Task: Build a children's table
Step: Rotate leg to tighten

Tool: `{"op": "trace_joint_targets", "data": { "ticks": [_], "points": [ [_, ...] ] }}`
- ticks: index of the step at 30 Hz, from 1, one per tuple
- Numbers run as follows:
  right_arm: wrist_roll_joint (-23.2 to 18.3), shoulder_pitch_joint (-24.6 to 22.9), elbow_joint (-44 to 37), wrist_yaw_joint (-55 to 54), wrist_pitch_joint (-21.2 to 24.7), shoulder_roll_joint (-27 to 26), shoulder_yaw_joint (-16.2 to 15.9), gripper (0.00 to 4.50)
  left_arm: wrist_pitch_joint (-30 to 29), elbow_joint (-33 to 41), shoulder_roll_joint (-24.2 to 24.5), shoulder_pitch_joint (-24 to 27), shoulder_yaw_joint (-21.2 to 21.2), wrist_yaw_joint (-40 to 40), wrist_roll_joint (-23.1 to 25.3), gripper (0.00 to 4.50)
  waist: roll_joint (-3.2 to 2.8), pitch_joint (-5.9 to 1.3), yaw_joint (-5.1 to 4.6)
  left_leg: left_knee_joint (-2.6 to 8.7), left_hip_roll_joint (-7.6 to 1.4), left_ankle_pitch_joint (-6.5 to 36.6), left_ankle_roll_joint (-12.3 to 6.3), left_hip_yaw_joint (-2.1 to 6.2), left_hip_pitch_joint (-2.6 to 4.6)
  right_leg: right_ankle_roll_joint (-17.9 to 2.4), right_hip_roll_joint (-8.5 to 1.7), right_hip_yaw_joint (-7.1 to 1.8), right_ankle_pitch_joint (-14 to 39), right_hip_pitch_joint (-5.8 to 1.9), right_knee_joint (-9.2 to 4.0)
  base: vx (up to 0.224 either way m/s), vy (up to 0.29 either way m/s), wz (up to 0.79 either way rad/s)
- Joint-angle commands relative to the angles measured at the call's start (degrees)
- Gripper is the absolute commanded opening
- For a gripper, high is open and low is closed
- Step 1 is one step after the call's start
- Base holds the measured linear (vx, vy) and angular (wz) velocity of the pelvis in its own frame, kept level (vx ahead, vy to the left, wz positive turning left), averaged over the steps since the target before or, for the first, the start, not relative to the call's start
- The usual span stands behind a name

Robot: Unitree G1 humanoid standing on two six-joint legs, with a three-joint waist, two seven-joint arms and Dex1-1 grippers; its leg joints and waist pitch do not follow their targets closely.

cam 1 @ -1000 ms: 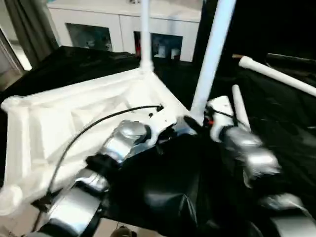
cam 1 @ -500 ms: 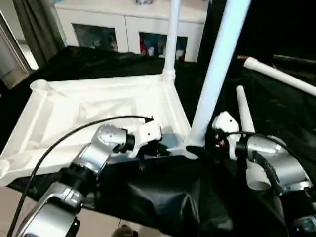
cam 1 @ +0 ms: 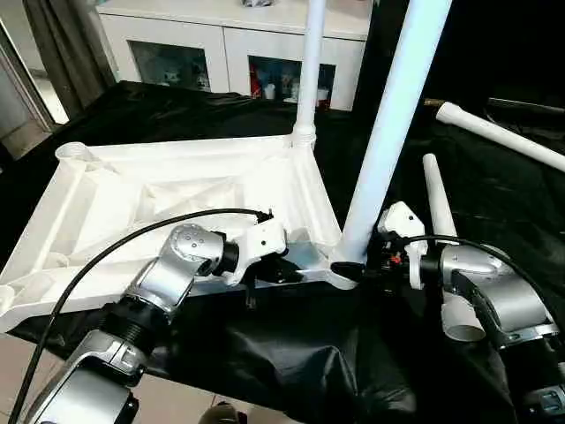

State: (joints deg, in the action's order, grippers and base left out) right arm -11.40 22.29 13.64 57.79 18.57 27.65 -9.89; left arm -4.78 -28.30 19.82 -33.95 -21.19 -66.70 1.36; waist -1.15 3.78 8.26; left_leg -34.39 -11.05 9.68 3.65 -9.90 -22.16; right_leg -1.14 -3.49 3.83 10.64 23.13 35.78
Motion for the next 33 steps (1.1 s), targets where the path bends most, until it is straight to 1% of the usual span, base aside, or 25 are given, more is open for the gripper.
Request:
{"op": "trace_joint_targets", "data": {
  "ticks": [1, 5, 7, 8, 10, 11, 12, 13, 14, 15, 16, 17, 18, 19, 20, 22, 23, 24, 25, 26, 27, 29, 31, 32, 33],
  "points": [
    [-0.39, -0.03, -1.2, 0.4, 0.71, -0.06, -0.56, 2.83, 0.57, 3.61, 0.15, -0.92, 1.07, -0.65, -1.59, 0.0, 0.3, -4.51, -0.08, 3.78, -2.37, 10.78, -2.18, 0.74, 1.04, -11.08, -4.99, -2.85, 11.88, -2.91, -4.63, 0.0, 0.0, 0.0],
    [-0.52, -0.24, -1.23, 0.39, 0.91, -0.44, -0.48, 2.75, 0.39, 3.7, 0.21, -0.87, 1.17, -0.55, -1.65, 0.0, 0.33, -4.56, -0.05, 3.76, -2.38, 10.6, -2.16, 0.75, 1.03, -11.19, -4.99, -2.84, 11.44, -2.93, -4.55, 0.0, 0.0, 0.0],
    [0.42, -0.21, 0.31, -3.14, 0.89, -2.23, 0.16, 2.73, -0.62, 2.41, -0.7, -1.53, 1.77, 2.19, -0.92, 0.0, 0.35, -4.57, -0.2, 3.74, -2.36, 10.1, -2.08, 0.74, 0.94, -11.42, -4.94, -2.84, 10.63, -2.9, -4.41, 0.0, 0.0, 0.0],
    [0.88, -0.13, 0.99, -4.65, 0.88, -2.91, 0.36, 2.73, -1.1, 1.78, -1.11, -1.87, 2.0, 3.46, -0.53, 0.0, 0.33, -4.54, -0.28, 3.77, -2.32, 10.42, -1.88, 0.76, 1.02, -11.49, -4.94, -2.81, 11.16, -2.82, -4.48, 0.0, 0.0, 0.0],
    [4.15, 1.61, 6.97, -15.27, 1.04, -6.87, 1.59, 2.73, -1.84, -3.69, -3.6, -4.6, 3.37, 10.95, 1.35, 0.0, 0.46, -4.47, -0.5, 3.75, -2.03, 10.85, -1.22, 0.67, 1.03, -11.2, -4.91, -2.8, 12.6, -2.78, -4.72, 0.0, 0.0, 0.0],
    [4.76, 2.61, 9.86, -20.3, 1.19, -9.12, 2.82, 2.72, -2.13, -6.34, -4.73, -5.97, 3.79, 14.38, 2.27, 0.0, 0.42, -4.42, -0.59, 3.77, -1.98, 10.99, -0.81, 0.71, 1.07, -10.94, -4.92, -2.75, 13.68, -2.73, -4.82, 0.0, 0.0, 0.0],
    [4.64, 3.98, 13.2, -26.49, 1.68, -11.91, 4.98, 2.72, -2.83, -9.1, -6.01, -7.47, 4.17, 17.95, 3.09, 0.0, 0.37, -4.38, -0.98, 3.92, -1.81, 12.32, 0.42, 0.78, 1.31, -10.07, -4.98, -2.7, 17.08, -2.64, -5.16, 0.0, 0.0, 0.0],
    [3.78, 5.39, 16.39, -32.6, 1.95, -14.66, 7.6, 2.72, -3.92, -11.58, -7.3, -8.87, 4.46, 21.28, 3.7, 0.0, 0.25, -4.36, -1.02, 3.95, -1.83, 12.84, 0.82, 0.89, 1.4, -9.85, -5.12, -2.67, 18.07, -2.58, -5.24, 0.0, 0.0, 0.0],
    [3.05, 6.72, 19.36, -37.96, 1.93, -17.09, 9.73, 2.72, -4.94, -14.07, -8.67, -10.31, 4.73, 25.19, 4.45, 0.0, 0.04, -4.4, -1.33, 3.97, -1.84, 13.08, 1.1, 0.78, 1.53, -9.74, -5.15, -2.88, 18.2, -2.28, -5.39, 0.0, 0.0, 0.0],
    [2.8, 8.89, 24.03, -45.43, 0.53, -20.63, 11.5, 2.72, -6.65, -17.93, -11.32, -12.65, 5.13, 30.53, 4.95, 0.0, 0.02, -4.47, -1.51, 3.99, -1.93, 13.23, 1.6, 0.96, 1.58, -10.0, -5.2, -2.85, 17.78, -2.3, -5.26, 0.0, 0.0, 0.0],
    [3.0, 9.41, 25.1, -46.98, -0.06, -21.4, 11.53, 2.72, -7.0, -18.79, -12.01, -13.18, 5.13, 31.49, 5.01, 0.0, 0.16, -4.63, -1.77, 4.05, -1.83, 12.66, 2.15, 1.05, 1.46, -10.1, -5.08, -2.74, 16.34, -2.59, -5.08, 0.0, 0.0, 0.0],
    [3.16, 9.96, 25.97, -47.93, -0.65, -22.17, 11.4, 2.72, -6.89, -19.44, -12.58, -13.58, 4.79, 32.19, 5.33, 0.0, 0.15, -4.66, -1.77, 4.06, -1.86, 12.38, 1.97, 1.03, 1.5, -10.2, -5.12, -2.77, 15.36, -2.65, -5.12, 0.0, 0.0, 0.0],
    [3.6, 11.25, 27.8, -49.78, -2.1, -23.94, 10.92, 2.72, -6.48, -20.87, -13.91, -14.44, 3.86, 33.59, 6.15, 0.0, 0.01, -4.64, -1.75, 3.97, -1.85, 11.88, 0.93, 0.91, 1.2, -10.57, -5.2, -2.88, 12.7, -2.76, -5.0, 0.0, 0.0, 0.0],
    [3.75, 11.52, 28.07, -50.02, -2.45, -24.29, 10.73, 2.72, -6.39, -21.15, -14.22, -14.59, 3.67, 33.75, 6.27, 0.0, 0.02, -4.62, -1.8, 3.99, -1.83, 12.11, 0.75, 0.89, 1.26, -10.66, -5.1, -2.84, 12.52, -2.73, -5.06, 0.0, 0.0, 0.0],
    [4.18, 12.04, 28.62, -50.61, -3.17, -24.94, 10.55, 2.72, -6.0, -21.82, -14.83, -14.92, 3.42, 33.85, 6.44, 0.0, 0.25, -4.77, -1.69, 3.91, -1.73, 11.22, 0.29, 0.82, 1.17, -10.65, -5.04, -2.82, 11.1, -2.99, -4.88, 0.0, 0.0, 0.0],
    [4.91, 13.18, 29.58, -51.41, -4.38, -26.41, 10.42, 2.72, -4.77, -23.23, -16.25, -15.72, 3.18, 34.28, 6.76, 0.0, 0.23, -4.73, -1.55, 3.9, -1.74, 10.16, -0.32, 0.8, 1.04, -10.75, -5.05, -2.84, 9.6, -3.12, -4.76, 0.0, 0.0, 0.0],
    [5.0, 13.3, 29.65, -51.41, -4.53, -26.55, 10.4, 3.07, -4.61, -23.38, -16.39, -15.8, 3.13, 34.21, 6.81, 0.0, 0.22, -4.71, -1.56, 3.91, -1.7, 10.11, -0.47, 0.77, 1.0, -10.73, -5.02, -2.85, 9.57, -3.07, -4.79, 0.0, 0.0, 0.0],
    [5.62, 14.28, 30.6, -51.42, -5.7, -27.55, 10.4, 3.42, -3.65, -24.82, -17.34, -16.56, 2.96, 34.17, 7.15, 0.0, 0.28, -4.6, -1.63, 3.92, -1.71, 10.99, -0.72, 0.7, 1.1, -10.77, -5.07, -2.81, 10.8, -3.02, -5.08, 0.0, 0.0, 0.0],
    [5.88, 15.0, 31.14, -51.48, -6.65, -28.13, 10.64, 3.42, -2.68, -25.64, -17.81, -16.96, 2.8, 33.92, 7.26, 0.0, 0.21, -4.59, -1.56, 3.94, -1.69, 11.24, -0.49, 0.79, 1.07, -10.66, -5.16, -2.78, 11.46, -3.11, -5.05, 0.0, 0.0, 0.0],
    [5.81, 15.42, 31.86, -51.99, -7.27, -28.24, 10.68, 3.48, -2.35, -26.17, -17.98, -17.2, 2.74, 34.03, 7.22, 0.0, 0.17, -4.54, -1.71, 4.1, -1.79, 12.29, -0.4, 0.84, 1.2, -10.42, -5.13, -2.77, 12.91, -3.03, -5.17, 0.0, 0.0, 0.0],
    [5.78, 15.68, 32.09, -51.67, -8.01, -28.02, 10.48, 3.77, -1.73, -26.02, -17.82, -17.08, 2.42, 33.65, 7.32, 0.0, 0.14, -4.4, -1.78, 4.23, -1.83, 13.5, -0.24, 0.93, 1.24, -10.04, -5.24, -2.72, 14.84, -2.99, -5.44, 0.0, 0.0, 0.0],
    [5.89, 16.0, 32.13, -50.7, -9.68, -27.28, 10.02, 3.85, -1.09, -25.62, -17.49, -16.73, 2.12, 32.55, 7.18, 0.0, 0.21, -4.43, -1.77, 4.23, -1.86, 13.89, -0.16, 0.95, 1.29, -9.8, -5.27, -2.76, 15.63, -2.96, -5.47, 0.0, 0.0, 0.0],
    [6.3, 16.0, 31.46, -48.57, -11.34, -26.38, 9.6, 3.96, 0.57, -25.25, -17.0, -16.26, 1.8, 31.11, 7.18, 0.0, 0.15, -4.52, -1.75, 4.18, -1.87, 13.68, -0.46, 0.93, 1.15, -9.84, -5.28, -2.78, 15.38, -3.0, -5.46, 0.0, 0.0, 0.0],
    [6.22, 15.86, 30.91, -47.35, -11.39, -25.99, 9.5, 4.08, 0.75, -25.1, -16.78, -16.06, 1.78, 30.5, 7.09, 0.0, 0.18, -4.56, -1.76, 4.19, -1.9, 12.96, -0.64, 0.94, 0.99, -9.96, -5.2, -2.79, 14.25, -3.08, -5.29, 0.0, 0.0, 0.0],
    [6.22, 14.95, 28.77, -43.41, -11.4, -24.47, 8.66, 4.08, 1.18, -24.72, -16.06, -15.52, 1.58, 28.98, 7.23, 0.0, 0.14, -4.58, -1.73, 4.14, -1.9, 12.63, -0.77, 0.91, 1.0, -10.11, -5.2, -2.79, 13.6, -3.06, -5.25, 0.0, 0.0, 0.0]
  ]
}}
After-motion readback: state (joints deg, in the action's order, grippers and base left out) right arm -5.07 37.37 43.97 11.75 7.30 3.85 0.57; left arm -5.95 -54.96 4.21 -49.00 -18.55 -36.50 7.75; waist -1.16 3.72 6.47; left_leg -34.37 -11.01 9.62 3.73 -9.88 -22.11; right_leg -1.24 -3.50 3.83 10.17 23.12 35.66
